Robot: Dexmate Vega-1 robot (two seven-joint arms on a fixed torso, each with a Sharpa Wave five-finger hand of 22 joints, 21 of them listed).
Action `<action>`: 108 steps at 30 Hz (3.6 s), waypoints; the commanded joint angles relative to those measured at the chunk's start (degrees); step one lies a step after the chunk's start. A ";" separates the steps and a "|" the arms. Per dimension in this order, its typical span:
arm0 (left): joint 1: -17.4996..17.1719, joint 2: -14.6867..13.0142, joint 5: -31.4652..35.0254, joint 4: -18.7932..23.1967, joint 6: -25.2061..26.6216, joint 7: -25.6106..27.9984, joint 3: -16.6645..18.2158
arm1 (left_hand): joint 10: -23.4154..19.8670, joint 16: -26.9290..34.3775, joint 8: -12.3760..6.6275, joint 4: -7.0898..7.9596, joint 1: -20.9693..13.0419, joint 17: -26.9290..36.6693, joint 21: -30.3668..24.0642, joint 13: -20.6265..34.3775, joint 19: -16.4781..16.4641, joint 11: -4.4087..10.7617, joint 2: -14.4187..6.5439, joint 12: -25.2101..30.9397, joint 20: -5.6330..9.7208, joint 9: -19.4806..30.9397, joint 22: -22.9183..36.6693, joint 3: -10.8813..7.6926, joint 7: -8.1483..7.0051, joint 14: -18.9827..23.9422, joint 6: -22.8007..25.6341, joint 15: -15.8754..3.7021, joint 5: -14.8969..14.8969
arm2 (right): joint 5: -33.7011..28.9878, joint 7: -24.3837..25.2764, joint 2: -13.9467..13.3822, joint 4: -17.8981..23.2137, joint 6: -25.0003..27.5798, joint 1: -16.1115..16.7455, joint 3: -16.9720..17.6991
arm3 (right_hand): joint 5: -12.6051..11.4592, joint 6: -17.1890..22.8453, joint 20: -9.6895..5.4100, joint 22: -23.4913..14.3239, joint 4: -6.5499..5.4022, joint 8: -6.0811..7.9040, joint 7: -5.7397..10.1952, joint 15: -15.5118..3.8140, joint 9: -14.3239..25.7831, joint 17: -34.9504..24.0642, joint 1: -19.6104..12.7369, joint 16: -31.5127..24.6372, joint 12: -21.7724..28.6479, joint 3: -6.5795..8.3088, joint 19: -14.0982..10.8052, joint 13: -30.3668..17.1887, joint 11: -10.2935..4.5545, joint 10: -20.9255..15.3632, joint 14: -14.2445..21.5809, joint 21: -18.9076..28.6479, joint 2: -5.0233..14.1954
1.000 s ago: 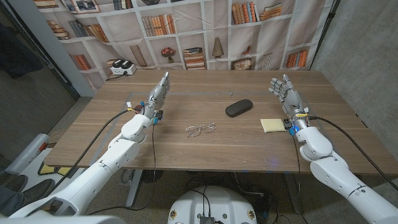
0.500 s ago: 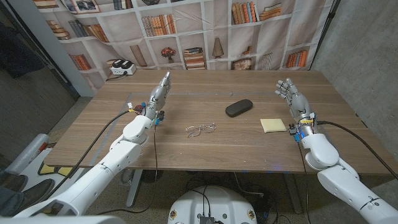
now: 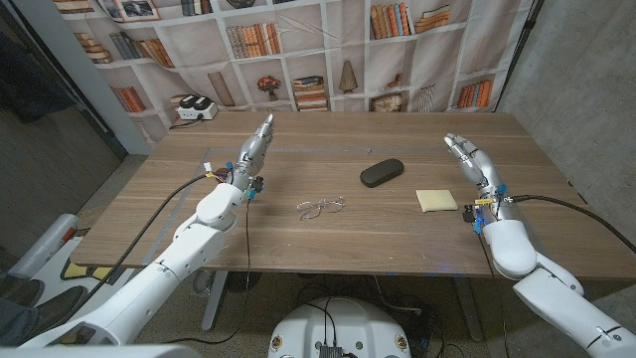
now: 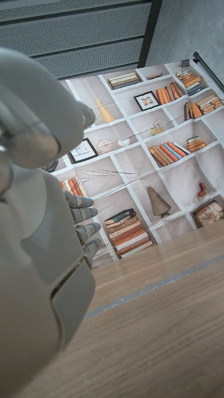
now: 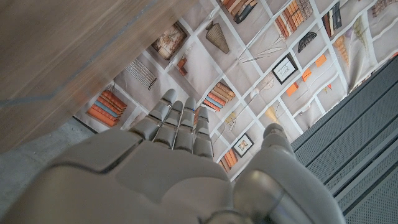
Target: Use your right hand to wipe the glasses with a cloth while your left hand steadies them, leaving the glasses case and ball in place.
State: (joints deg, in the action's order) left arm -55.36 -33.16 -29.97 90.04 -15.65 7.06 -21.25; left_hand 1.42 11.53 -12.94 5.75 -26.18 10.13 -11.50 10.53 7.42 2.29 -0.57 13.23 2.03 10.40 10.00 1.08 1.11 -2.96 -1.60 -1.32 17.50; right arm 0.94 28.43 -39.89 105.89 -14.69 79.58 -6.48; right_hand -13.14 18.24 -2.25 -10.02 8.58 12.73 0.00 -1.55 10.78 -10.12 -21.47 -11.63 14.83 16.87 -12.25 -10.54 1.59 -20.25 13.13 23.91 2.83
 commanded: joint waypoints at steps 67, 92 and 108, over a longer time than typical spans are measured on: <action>0.45 -0.68 0.88 2.05 3.30 1.58 0.05 | -5.26 0.12 -0.72 -1.55 -4.32 0.10 -0.34 0.10 -0.91 0.24 -2.40 -0.15 1.83 0.18 0.32 -0.51 0.29 4.67 7.18 -0.38 -0.81 | -19.56 1.08 -8.72 14.57 44.22 3.25 -7.10 | 0.48 9.23 -2.42 -0.32 0.34 0.63 3.17 -2.29 0.43 -0.11 -15.10 0.69 0.36 3.49 1.74 -0.06 -4.28 -7.50 2.60 -6.41 -3.88; 1.47 -0.06 -0.06 0.42 3.23 0.48 -0.31 | -6.13 -0.15 -0.33 -1.58 -4.68 0.15 0.02 0.10 -0.29 0.62 -2.65 -0.51 0.81 0.19 0.33 -0.20 -0.02 5.36 8.28 -0.63 -1.33 | -11.97 -2.93 -11.99 14.42 50.66 -1.45 -10.45 | 0.26 10.17 -2.60 -0.47 0.21 0.24 3.20 -1.76 0.44 -0.01 -15.87 0.84 -0.15 3.66 2.01 0.06 -4.08 -8.04 3.09 -7.54 -4.32; 3.03 1.37 -1.46 -2.37 2.68 -1.13 -0.83 | -5.77 -0.41 -0.06 -1.21 -4.43 0.24 0.20 0.13 0.33 0.96 -3.27 -0.92 0.30 0.21 0.38 -0.11 -0.11 4.99 8.52 -0.61 -1.57 | -11.56 -3.73 -14.66 14.15 55.82 -5.53 -15.90 | 0.23 9.83 -2.15 -0.51 0.18 -0.19 3.51 -1.18 0.45 -0.02 -16.41 1.19 -0.56 4.02 3.12 0.07 -4.30 -7.79 2.33 -8.40 -4.07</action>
State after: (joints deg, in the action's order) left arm -53.36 -32.78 -30.24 89.69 -12.45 7.25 -21.74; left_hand -4.26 11.21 -13.17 4.26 -31.13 10.29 -11.50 10.52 7.12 2.87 -3.73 12.39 1.74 10.55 10.28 0.69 0.71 2.15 6.36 -1.74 16.18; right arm -11.63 25.11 -53.35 120.55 38.60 76.40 -19.34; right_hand -12.42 28.05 -2.27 -10.28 8.68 12.70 3.07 -2.26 11.07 -10.00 -37.25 -10.61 14.37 20.48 -9.33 -10.38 -2.37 -27.87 15.66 15.65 -1.34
